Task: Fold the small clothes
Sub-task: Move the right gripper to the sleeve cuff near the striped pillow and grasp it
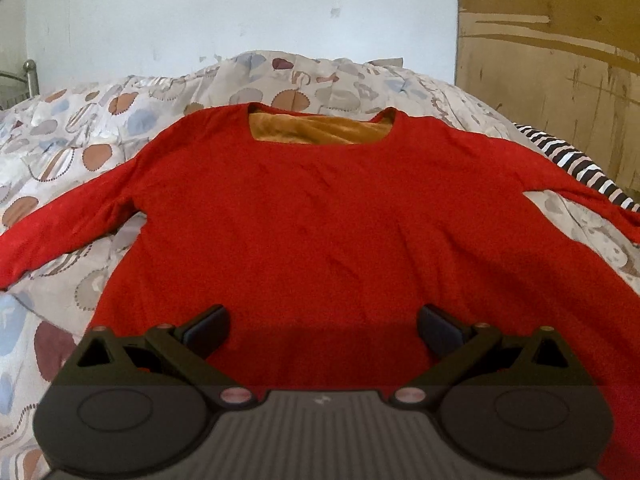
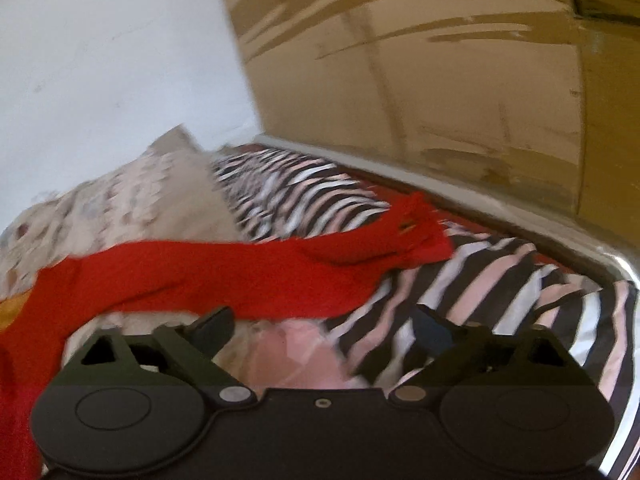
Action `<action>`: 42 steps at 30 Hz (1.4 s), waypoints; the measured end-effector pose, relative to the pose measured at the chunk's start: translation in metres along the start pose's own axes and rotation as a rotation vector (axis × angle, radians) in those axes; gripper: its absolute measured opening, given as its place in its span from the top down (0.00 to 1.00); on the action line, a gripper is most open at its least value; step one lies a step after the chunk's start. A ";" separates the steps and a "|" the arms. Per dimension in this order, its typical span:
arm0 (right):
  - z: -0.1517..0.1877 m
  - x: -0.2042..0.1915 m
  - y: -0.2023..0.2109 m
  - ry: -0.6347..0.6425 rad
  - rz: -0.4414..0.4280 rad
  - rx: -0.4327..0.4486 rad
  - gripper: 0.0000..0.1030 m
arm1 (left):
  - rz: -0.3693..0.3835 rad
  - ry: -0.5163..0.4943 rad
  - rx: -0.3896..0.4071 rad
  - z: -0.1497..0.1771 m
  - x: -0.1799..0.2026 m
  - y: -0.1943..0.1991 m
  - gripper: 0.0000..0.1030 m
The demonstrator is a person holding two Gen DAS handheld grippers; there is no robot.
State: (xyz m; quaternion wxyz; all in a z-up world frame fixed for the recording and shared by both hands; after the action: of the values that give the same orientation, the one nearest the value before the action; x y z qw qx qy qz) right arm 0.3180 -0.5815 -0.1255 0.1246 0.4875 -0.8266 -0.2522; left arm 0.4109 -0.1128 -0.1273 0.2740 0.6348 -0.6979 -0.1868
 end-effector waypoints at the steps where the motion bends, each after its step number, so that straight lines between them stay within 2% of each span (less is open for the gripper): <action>1: -0.001 0.006 -0.004 -0.014 0.033 -0.006 0.14 | 0.000 -0.005 0.009 0.002 0.000 0.000 0.01; 5: 0.000 0.027 -0.025 -0.036 0.110 -0.043 0.29 | 0.000 -0.013 0.031 0.004 0.000 0.000 0.01; 8: -0.006 0.029 -0.034 0.057 0.142 -0.026 0.40 | -0.003 -0.015 0.034 0.005 0.001 0.000 0.01; 11: -0.017 0.030 -0.043 0.115 0.166 -0.003 0.40 | -0.005 -0.018 0.040 0.006 0.001 0.000 0.01; 16: -0.037 0.058 -0.057 -0.015 0.160 -0.003 0.41 | -0.005 -0.017 0.042 0.006 0.001 0.000 0.01; 20: -0.048 0.080 -0.068 -0.101 0.202 -0.034 0.41 | -0.004 -0.018 0.041 0.006 0.001 0.000 0.00; 23: -0.047 0.086 -0.062 -0.162 0.169 -0.036 0.37 | -0.001 -0.015 0.041 0.007 0.000 -0.001 0.00; 27: -0.029 0.076 -0.055 -0.125 0.136 -0.072 0.36 | -0.002 -0.015 0.042 0.007 0.000 -0.001 0.00; 28: -0.025 0.073 -0.056 -0.109 0.140 -0.075 0.38 | -0.002 -0.015 0.042 0.007 0.000 -0.001 0.00; 30: -0.024 0.070 -0.059 -0.071 0.167 -0.057 0.53 | 0.002 -0.016 0.040 0.006 0.000 -0.001 0.01; 32: -0.029 0.065 -0.060 -0.054 0.171 -0.026 0.76 | 0.010 -0.014 0.029 0.004 -0.001 0.000 0.01; 33: -0.032 0.063 -0.061 -0.047 0.175 -0.020 0.82 | 0.014 -0.017 0.022 0.002 -0.001 0.001 0.01; 34: -0.036 0.059 -0.061 -0.037 0.167 -0.013 0.93 | 0.015 -0.023 0.014 0.001 -0.001 0.002 0.01; 39: -0.069 0.039 -0.045 -0.038 0.122 0.038 0.95 | 0.022 -0.054 -0.013 -0.006 -0.003 0.015 0.00; 42: -0.101 0.012 -0.025 0.006 0.071 0.078 0.95 | 0.019 -0.061 -0.032 -0.010 -0.007 0.022 0.00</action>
State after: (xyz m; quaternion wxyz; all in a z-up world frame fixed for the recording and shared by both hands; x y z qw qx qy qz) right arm 0.3763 -0.6319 -0.0551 0.1170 0.4629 -0.8523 -0.2137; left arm 0.4004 -0.1021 -0.1075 0.2645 0.6174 -0.7090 -0.2148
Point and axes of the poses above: each gripper's, at about its wrist camera, not at the fingertips, and y roughly against the way its jaws point, x to its right, z to its underside, the point moved 8 cm from there along -y, roughly the way its jaws point, and after that the axes turned 13 degrees about y, right-handed, at the moved point
